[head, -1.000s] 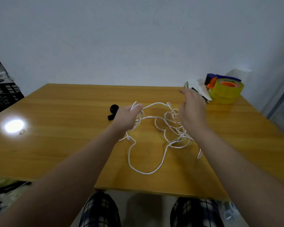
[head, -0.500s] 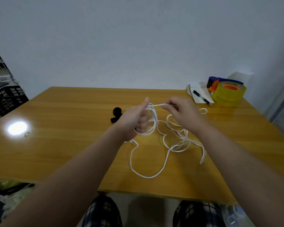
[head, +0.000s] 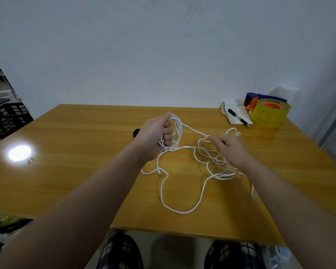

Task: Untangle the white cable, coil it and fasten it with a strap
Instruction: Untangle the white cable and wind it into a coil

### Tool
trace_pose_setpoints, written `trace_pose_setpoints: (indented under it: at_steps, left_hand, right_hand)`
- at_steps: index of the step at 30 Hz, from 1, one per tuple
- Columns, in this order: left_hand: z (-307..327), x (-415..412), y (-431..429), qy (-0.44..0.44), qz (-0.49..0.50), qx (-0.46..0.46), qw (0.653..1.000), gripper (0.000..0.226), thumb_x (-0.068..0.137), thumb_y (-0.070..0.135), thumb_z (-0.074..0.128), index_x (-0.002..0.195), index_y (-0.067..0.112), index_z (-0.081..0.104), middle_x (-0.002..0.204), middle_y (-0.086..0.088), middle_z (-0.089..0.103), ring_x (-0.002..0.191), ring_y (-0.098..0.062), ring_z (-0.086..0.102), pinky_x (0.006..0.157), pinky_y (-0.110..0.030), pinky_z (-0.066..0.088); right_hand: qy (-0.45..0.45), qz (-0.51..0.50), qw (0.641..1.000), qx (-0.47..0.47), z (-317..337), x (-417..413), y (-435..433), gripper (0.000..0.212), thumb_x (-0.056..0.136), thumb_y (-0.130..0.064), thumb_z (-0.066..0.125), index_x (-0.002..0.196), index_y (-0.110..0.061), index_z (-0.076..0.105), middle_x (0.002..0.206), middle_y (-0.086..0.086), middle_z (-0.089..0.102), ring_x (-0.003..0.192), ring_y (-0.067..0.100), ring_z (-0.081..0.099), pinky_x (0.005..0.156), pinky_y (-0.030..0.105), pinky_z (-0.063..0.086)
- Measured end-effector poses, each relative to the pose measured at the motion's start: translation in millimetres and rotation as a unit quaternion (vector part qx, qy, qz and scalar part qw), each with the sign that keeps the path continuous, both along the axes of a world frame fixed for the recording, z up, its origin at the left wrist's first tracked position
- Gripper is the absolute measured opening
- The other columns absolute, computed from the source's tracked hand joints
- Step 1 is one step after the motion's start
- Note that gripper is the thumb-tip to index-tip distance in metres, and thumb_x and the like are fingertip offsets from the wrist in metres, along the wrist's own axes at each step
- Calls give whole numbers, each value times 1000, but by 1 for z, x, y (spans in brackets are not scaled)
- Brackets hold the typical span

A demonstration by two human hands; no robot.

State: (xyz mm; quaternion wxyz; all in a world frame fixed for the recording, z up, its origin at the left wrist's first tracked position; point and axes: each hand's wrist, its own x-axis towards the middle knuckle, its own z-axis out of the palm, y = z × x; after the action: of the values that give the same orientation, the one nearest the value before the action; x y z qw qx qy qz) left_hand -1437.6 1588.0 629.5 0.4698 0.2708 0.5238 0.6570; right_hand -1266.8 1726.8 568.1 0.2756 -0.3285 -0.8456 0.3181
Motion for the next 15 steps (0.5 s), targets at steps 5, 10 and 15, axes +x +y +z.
trace_pose_setpoints:
  at_steps: [5,10,15]
  left_hand:
    - [8,4,10,-71,9,79,994,44,103,27,36,63,8,42,87,-17,69,86,-25,69,72,-31,59]
    - [7,-7,22,4,14,49,999,32,104,24,33,91,3,54,101,-14,66,117,-26,58,102,-41,45]
    - [6,-13,31,34,25,49,998,24,103,22,34,91,10,51,116,-6,61,131,-19,46,101,-39,41]
  right_hand:
    - [-145,9,986,78,-7,-9,-16,25,100,-32,32,113,-27,53,94,0,64,83,22,60,71,35,47]
    - [-371,67,898,228,-2,-10,-35,79,90,-1,35,147,-37,-7,129,3,51,94,29,60,64,36,41]
    - [-445,150,836,284,7,-18,-63,80,91,-2,39,147,-38,-4,125,9,50,101,31,59,61,37,37]
